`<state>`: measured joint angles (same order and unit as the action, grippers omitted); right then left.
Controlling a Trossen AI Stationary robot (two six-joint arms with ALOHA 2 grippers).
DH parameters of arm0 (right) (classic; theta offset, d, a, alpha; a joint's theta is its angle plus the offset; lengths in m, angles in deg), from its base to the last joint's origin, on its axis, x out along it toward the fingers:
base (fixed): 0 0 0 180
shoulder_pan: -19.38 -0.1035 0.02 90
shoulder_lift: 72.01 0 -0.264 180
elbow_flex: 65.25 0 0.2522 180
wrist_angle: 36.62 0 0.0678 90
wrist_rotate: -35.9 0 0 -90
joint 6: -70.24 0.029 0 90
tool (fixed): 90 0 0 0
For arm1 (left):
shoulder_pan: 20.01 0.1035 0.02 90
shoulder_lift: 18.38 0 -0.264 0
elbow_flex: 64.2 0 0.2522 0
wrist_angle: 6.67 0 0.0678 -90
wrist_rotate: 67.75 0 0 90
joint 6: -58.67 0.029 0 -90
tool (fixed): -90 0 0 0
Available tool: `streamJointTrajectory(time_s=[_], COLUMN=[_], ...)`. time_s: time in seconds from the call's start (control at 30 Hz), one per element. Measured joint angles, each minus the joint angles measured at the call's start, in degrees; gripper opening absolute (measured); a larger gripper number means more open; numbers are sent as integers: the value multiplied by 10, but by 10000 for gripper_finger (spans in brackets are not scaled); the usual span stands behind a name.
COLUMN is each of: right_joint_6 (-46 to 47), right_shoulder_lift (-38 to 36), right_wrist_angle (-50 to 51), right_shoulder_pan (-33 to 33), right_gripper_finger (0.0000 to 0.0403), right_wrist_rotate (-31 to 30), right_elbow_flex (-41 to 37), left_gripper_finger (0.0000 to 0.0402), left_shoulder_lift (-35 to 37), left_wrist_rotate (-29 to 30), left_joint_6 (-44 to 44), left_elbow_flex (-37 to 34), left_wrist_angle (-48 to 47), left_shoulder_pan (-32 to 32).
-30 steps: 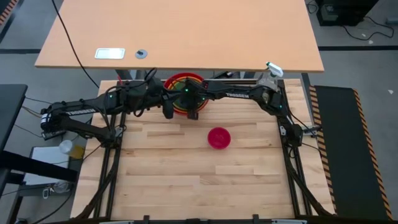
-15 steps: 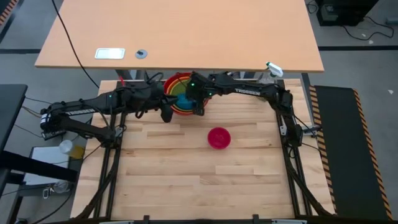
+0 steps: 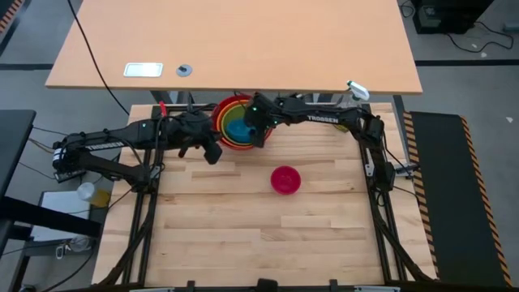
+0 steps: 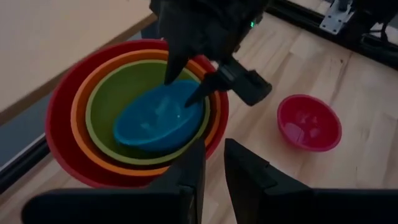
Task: Nest bowls inside each other
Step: Stack the blue bowl on the green bowl, then stack the pink bowl on the blue bowl
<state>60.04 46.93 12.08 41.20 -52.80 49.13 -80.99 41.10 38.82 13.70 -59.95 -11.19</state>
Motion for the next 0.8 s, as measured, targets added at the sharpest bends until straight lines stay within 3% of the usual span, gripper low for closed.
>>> streamJointTrajectory(time_s=[0.27,0.4,0.6,0.8], right_joint_6=[-18,31,72,89], right_shoulder_lift=[0,-4,-74,-149], right_wrist_angle=[-2,4,29,102], right_shoulder_pan=[-3,12,39,47], right_gripper_finger=[219,219,219,219], right_wrist_rotate=[-3,-19,-18,27], right_elbow_flex=[-18,-2,19,19], left_gripper_finger=[61,61,61,61], left_shoulder_lift=[0,0,0,0], left_wrist_rotate=[29,45,45,52], left_joint_6=[22,30,30,33], left_elbow_flex=[0,0,0,0], left_wrist_angle=[39,71,75,74], left_shoulder_pan=[0,3,4,6])
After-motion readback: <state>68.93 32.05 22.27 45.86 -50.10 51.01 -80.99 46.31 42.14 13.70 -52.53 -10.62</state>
